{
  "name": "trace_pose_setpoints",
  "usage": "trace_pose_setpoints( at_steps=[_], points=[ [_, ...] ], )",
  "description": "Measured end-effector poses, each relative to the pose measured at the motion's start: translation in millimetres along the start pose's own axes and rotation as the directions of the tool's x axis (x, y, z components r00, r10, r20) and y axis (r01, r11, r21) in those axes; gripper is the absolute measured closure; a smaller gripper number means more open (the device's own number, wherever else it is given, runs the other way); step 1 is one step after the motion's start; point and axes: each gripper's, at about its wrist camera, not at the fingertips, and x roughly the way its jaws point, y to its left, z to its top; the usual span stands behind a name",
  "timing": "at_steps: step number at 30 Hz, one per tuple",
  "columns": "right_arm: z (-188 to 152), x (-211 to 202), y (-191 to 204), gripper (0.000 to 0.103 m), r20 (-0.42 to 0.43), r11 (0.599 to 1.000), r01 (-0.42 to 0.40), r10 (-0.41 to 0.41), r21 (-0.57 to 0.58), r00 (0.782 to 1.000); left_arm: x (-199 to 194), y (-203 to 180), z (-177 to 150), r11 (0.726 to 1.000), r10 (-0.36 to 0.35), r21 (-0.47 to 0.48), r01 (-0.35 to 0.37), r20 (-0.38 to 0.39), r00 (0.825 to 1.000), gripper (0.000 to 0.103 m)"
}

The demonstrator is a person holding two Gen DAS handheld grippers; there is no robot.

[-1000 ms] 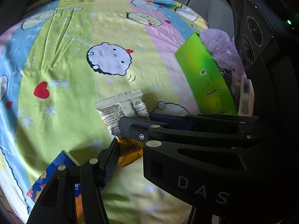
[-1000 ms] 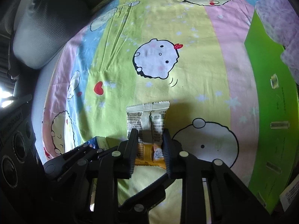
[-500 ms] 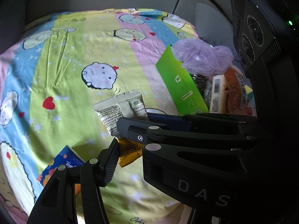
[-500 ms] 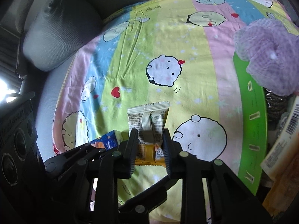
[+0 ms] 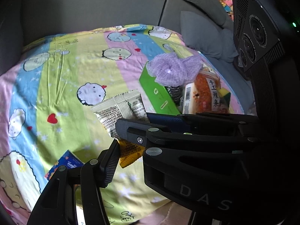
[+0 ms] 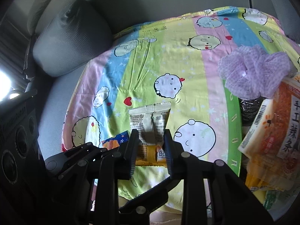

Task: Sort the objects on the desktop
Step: 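Carry the snack packet with the right tool over the green box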

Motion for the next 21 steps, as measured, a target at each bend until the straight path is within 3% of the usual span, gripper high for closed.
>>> trace_pose_setpoints(
  at_steps=[21],
  points=[
    [-10.4,-49.1,-14.7,0.075,0.086,0.999,0.033,-0.035,0.022,0.996,-11.7,-47.0,6.2,0.996,-0.029,0.086,0.027,0.023,0.999,0.044]
  ],
)
